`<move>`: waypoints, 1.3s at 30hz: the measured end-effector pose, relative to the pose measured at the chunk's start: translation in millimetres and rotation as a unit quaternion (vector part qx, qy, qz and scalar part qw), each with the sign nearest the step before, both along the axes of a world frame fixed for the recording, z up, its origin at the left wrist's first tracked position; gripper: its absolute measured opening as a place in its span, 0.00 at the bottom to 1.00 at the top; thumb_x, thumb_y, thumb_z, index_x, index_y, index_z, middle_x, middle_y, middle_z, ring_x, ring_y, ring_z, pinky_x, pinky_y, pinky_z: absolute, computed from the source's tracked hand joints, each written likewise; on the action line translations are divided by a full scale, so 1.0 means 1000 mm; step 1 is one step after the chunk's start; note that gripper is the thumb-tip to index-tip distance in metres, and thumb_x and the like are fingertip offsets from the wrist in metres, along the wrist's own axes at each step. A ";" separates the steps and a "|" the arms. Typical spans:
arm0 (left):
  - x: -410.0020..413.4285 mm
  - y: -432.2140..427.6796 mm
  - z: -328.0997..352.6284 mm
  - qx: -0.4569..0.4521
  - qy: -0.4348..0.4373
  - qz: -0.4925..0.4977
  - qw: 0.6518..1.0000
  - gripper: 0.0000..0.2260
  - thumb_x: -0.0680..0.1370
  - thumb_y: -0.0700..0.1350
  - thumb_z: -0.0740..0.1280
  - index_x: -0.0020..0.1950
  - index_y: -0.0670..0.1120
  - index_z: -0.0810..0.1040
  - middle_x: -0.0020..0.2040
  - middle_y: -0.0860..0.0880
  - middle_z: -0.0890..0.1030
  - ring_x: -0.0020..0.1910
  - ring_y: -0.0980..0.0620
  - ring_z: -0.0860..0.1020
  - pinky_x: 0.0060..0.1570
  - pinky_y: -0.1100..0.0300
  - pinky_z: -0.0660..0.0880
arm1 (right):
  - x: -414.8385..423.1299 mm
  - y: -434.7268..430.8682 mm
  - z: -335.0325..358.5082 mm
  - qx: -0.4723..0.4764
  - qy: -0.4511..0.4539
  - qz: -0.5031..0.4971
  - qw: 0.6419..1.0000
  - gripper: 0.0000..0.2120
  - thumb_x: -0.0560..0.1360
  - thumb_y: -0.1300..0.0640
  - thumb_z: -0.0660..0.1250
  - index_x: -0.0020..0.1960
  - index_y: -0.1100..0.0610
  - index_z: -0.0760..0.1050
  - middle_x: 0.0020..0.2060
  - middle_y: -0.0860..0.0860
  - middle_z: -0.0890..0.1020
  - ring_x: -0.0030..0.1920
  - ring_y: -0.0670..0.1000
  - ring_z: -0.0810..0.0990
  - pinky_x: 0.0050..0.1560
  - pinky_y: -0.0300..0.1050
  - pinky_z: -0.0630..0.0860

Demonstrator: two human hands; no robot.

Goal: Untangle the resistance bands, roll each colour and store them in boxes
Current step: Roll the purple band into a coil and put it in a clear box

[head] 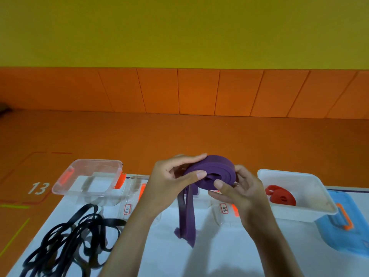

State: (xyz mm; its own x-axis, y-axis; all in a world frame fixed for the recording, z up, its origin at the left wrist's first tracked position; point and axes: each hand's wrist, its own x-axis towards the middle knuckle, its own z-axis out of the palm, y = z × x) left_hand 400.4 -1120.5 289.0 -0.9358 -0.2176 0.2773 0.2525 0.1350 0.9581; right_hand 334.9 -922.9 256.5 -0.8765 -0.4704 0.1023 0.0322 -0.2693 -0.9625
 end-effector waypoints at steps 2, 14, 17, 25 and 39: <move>0.002 -0.003 0.000 -0.018 -0.003 0.004 1.000 0.16 0.76 0.42 0.79 0.61 0.55 0.88 0.54 0.51 0.88 0.54 0.53 0.86 0.53 0.61 0.81 | -0.001 -0.002 0.002 0.039 0.026 0.028 0.998 0.19 0.69 0.50 0.80 0.58 0.52 0.83 0.55 0.56 0.86 0.57 0.59 0.86 0.56 0.53 0.85; 0.006 0.000 -0.015 0.025 -0.040 0.005 0.999 0.20 0.70 0.42 0.84 0.61 0.54 0.88 0.60 0.49 0.87 0.63 0.52 0.84 0.61 0.57 0.81 | -0.003 0.008 0.002 0.021 0.023 -0.027 0.999 0.16 0.74 0.43 0.76 0.57 0.50 0.83 0.53 0.56 0.87 0.55 0.58 0.87 0.47 0.51 0.86; 0.006 -0.002 -0.014 0.016 -0.036 0.001 0.999 0.20 0.72 0.40 0.82 0.62 0.54 0.88 0.62 0.50 0.86 0.64 0.50 0.84 0.64 0.56 0.80 | -0.004 0.015 0.001 0.063 0.042 -0.009 0.997 0.16 0.73 0.43 0.77 0.57 0.50 0.84 0.53 0.55 0.87 0.57 0.57 0.86 0.53 0.52 0.86; 0.003 0.013 -0.019 0.070 0.009 0.027 0.997 0.12 0.71 0.45 0.83 0.53 0.51 0.89 0.55 0.50 0.89 0.55 0.51 0.87 0.53 0.63 0.82 | -0.004 0.026 -0.004 0.124 0.057 0.035 0.990 0.15 0.69 0.55 0.80 0.55 0.52 0.83 0.50 0.54 0.88 0.52 0.55 0.88 0.51 0.45 0.83; 0.000 0.009 -0.031 -0.083 -0.015 -0.004 0.996 0.15 0.77 0.44 0.78 0.61 0.59 0.85 0.58 0.56 0.87 0.60 0.52 0.85 0.58 0.60 0.81 | 0.003 0.025 -0.014 0.084 0.045 0.014 0.995 0.16 0.75 0.44 0.74 0.61 0.44 0.81 0.56 0.50 0.86 0.59 0.54 0.85 0.56 0.48 0.84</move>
